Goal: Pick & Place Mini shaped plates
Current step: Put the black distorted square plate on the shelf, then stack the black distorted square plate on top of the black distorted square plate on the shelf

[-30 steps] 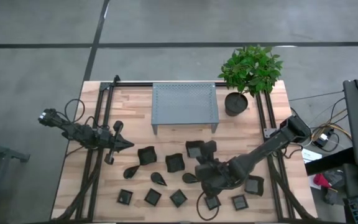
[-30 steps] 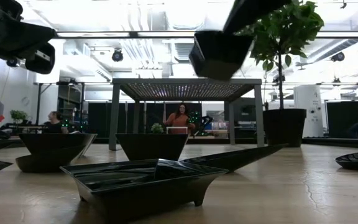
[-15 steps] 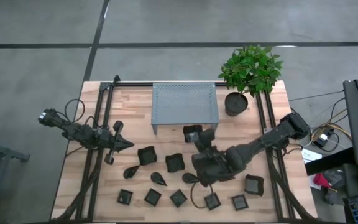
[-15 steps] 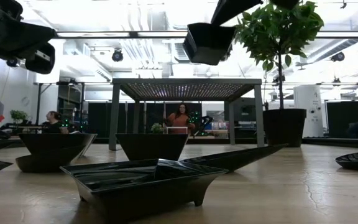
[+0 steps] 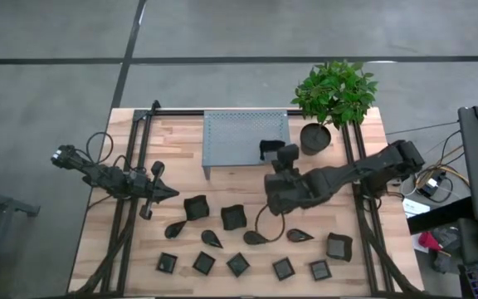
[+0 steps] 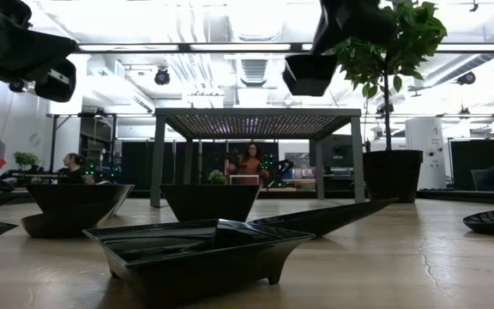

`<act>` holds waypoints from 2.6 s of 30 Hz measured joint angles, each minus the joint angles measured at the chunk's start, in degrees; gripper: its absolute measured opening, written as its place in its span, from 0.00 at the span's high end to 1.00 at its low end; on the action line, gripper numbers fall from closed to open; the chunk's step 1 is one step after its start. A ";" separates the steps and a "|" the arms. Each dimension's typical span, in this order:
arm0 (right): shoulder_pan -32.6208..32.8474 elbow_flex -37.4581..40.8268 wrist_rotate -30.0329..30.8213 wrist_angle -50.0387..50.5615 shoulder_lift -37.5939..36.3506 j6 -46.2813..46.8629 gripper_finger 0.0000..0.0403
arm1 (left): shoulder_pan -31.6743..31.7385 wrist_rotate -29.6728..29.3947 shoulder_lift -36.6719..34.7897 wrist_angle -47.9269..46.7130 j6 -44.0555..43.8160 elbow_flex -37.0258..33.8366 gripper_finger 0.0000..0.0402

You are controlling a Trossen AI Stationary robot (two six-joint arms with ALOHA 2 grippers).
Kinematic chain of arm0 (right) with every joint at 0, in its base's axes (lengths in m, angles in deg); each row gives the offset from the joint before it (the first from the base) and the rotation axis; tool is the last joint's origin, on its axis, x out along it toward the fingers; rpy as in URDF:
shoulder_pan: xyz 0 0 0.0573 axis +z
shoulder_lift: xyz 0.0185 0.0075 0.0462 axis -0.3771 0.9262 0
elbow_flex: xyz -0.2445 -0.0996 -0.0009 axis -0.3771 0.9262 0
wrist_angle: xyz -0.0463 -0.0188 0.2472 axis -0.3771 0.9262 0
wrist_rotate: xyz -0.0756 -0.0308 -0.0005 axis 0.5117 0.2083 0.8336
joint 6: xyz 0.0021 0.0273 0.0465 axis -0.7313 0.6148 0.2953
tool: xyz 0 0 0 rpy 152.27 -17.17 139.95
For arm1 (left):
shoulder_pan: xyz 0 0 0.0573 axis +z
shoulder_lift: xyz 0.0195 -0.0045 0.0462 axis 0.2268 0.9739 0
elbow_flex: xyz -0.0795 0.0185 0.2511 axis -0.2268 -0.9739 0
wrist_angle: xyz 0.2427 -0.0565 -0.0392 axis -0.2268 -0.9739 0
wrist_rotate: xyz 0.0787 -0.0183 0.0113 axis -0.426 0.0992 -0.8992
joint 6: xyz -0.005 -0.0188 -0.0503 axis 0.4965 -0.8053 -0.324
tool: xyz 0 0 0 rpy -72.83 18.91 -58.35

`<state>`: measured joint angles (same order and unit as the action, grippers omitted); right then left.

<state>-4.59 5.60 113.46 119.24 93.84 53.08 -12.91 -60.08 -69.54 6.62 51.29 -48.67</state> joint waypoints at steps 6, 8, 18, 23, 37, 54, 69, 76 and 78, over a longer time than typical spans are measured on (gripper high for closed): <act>-2.03 9.10 0.13 -9.98 -5.41 -5.66 0.98 | 0.00 0.00 0.02 0.00 0.00 0.01 1.00; -2.37 12.34 0.37 -15.93 -7.37 -9.73 0.98 | 0.00 0.01 0.11 0.00 0.00 0.00 1.00; -4.71 22.39 1.58 -29.39 -13.05 -18.66 0.98 | 0.04 -0.02 0.24 0.00 0.00 0.00 1.00; -4.92 23.63 2.97 -29.51 -12.39 -18.63 0.98 | 0.03 -0.01 0.26 0.00 0.00 0.00 1.00; -2.64 18.77 1.47 -27.60 -12.22 -9.77 0.98 | 0.02 -0.02 0.26 0.00 0.00 0.00 1.00; 12.84 10.17 -21.98 -10.31 -12.17 19.43 0.77 | -0.02 -0.02 0.26 0.00 -0.01 0.01 1.00; 25.94 14.67 -48.95 -9.39 -12.15 53.99 0.71 | 0.00 -0.02 0.26 0.00 0.00 0.00 1.00; 31.56 20.92 -51.12 -9.38 -12.15 62.18 0.72 | 0.02 -0.02 0.26 0.00 0.00 0.00 1.00; 32.68 22.67 -53.22 -9.98 -12.15 66.37 0.71 | 0.04 -0.02 0.25 0.00 0.00 0.01 1.00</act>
<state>28.09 28.27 60.23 109.26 81.69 119.44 -12.87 -60.09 -69.28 6.62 51.29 -48.66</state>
